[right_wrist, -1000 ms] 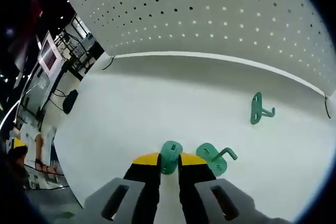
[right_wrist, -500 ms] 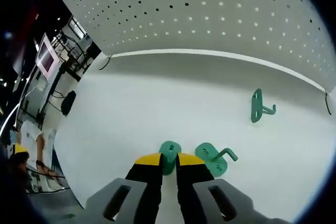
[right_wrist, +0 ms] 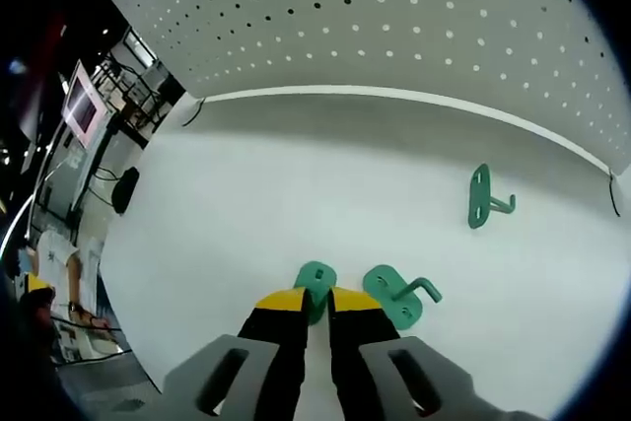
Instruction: Insert the hook assembly into the mounting plate slot until the hook locks in place.
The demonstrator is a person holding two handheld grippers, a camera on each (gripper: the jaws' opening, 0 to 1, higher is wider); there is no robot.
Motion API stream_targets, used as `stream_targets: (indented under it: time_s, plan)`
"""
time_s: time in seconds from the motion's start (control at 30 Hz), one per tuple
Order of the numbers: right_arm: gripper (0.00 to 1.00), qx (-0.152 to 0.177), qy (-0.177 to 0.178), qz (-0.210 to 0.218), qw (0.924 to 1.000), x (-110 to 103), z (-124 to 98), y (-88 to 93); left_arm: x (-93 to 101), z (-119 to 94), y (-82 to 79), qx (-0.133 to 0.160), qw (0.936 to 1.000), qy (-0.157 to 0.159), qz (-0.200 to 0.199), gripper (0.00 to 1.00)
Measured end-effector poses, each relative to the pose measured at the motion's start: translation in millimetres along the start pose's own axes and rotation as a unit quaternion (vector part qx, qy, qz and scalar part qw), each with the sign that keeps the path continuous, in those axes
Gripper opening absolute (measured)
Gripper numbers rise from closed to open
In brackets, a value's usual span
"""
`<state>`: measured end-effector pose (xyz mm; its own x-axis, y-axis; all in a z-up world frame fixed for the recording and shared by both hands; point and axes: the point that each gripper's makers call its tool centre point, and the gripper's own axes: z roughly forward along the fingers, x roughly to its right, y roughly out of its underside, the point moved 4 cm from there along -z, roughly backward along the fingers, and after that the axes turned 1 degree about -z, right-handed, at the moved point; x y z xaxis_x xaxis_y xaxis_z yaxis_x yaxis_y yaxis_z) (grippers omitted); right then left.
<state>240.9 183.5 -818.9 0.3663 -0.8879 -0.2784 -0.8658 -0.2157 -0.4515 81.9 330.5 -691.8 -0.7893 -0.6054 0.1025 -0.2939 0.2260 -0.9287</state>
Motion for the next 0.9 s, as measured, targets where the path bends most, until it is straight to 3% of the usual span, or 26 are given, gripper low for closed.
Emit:
stream_targets:
  time_s: [0.5,0.9]
  plan:
    - [0.02,-0.015,-0.005,-0.026,0.9995,-2.4,2.6,-3.0,0.1,0.2,0.9,0.003,1.0,0.001,-0.004,0.74]
    - [0.03,-0.028,-0.016,-0.019,0.9993,-1.0,2.2,-2.8,1.3,2.0,0.7,0.002,1.0,0.005,-0.002,0.73]
